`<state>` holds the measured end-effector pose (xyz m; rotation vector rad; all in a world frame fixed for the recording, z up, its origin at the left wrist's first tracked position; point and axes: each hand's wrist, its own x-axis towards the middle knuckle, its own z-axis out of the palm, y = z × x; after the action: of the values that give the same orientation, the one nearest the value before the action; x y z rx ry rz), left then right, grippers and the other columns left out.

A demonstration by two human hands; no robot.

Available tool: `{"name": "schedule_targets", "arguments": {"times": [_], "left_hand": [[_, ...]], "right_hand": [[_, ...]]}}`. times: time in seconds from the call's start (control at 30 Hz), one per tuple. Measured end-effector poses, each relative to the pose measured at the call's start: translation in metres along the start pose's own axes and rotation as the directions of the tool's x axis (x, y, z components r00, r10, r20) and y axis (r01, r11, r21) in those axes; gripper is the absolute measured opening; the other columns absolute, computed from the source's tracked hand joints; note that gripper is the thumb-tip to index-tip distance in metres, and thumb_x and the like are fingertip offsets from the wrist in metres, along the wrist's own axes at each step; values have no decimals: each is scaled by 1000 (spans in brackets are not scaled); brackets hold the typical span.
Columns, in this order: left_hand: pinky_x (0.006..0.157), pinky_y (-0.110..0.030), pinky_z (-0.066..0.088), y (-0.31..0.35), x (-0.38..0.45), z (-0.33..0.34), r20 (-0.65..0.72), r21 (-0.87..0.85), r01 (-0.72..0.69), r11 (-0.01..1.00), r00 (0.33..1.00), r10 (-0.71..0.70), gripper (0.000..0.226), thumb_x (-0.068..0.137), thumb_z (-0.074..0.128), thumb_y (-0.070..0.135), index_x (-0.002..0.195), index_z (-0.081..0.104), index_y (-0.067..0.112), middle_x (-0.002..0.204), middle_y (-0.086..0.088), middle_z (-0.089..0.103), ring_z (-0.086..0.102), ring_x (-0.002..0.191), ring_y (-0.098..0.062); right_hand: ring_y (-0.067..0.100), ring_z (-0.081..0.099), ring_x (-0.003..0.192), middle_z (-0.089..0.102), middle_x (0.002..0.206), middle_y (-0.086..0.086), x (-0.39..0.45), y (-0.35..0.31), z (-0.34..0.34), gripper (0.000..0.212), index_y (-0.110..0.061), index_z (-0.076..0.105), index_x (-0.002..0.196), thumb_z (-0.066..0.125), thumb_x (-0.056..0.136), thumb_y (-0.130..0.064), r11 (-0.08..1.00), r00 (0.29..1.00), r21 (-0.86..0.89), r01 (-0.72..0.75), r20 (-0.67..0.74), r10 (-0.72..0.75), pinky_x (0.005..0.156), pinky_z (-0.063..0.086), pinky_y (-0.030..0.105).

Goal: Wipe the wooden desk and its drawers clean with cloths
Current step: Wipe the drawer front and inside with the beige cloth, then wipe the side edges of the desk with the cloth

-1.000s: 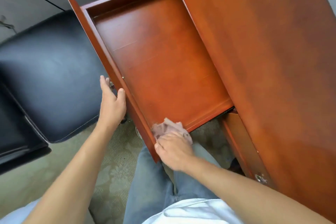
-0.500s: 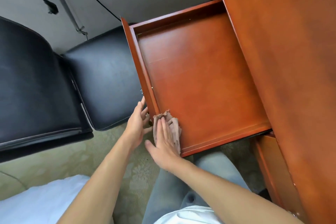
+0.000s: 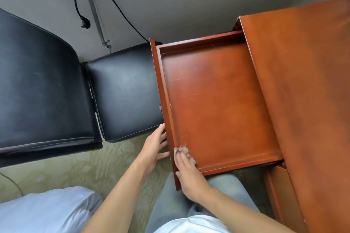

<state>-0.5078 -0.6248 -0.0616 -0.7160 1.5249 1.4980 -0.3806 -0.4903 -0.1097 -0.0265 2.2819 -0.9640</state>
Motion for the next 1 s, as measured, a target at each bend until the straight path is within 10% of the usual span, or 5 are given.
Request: {"name": "schedule_targets", "arguments": {"times": [0.1,0.2,0.43,0.67,1.0], "left_hand": [[99,-42,54,4,-1,19,29,65,-27,998,999,26,30,103,50,60,129,63,55,115,30,70,63,104,8],[105,-45,52,6,10,45,112,142,-34,989,994,18,40,106,50,40,141,48,60,127,24,69,66,115,-1],[118,-45,41,16,45,140,252,466,-177,867,966,62,112,72,58,79,163,4,41,162,10,41,50,140,-15],[120,-47,39,34,56,235,211,577,-136,805,977,14,131,84,58,77,159,-23,6,171,-11,22,37,150,-30],[73,-37,53,55,68,316,74,870,-175,461,971,227,97,82,49,89,116,51,-1,103,-12,67,69,100,-33]], "right_hand": [[12,60,123,63,133,-6,-2,23,-53,56,-26,60,134,62,84,-1,998,995,48,-29,100,24,106,49,37],[9,66,68,71,88,-10,5,23,-127,44,-24,75,108,44,91,3,958,961,274,-84,-233,151,72,58,35],[23,62,116,53,143,1,21,47,-288,38,-17,67,129,48,98,-6,999,594,-24,-45,-805,7,97,53,33],[31,11,153,12,168,8,21,154,-342,56,-18,26,157,33,104,-31,760,835,-443,-475,-499,231,123,21,53],[30,-12,157,-10,171,5,36,207,-357,66,-20,-3,164,20,106,-41,761,826,-425,-490,-507,247,127,1,51]]}}
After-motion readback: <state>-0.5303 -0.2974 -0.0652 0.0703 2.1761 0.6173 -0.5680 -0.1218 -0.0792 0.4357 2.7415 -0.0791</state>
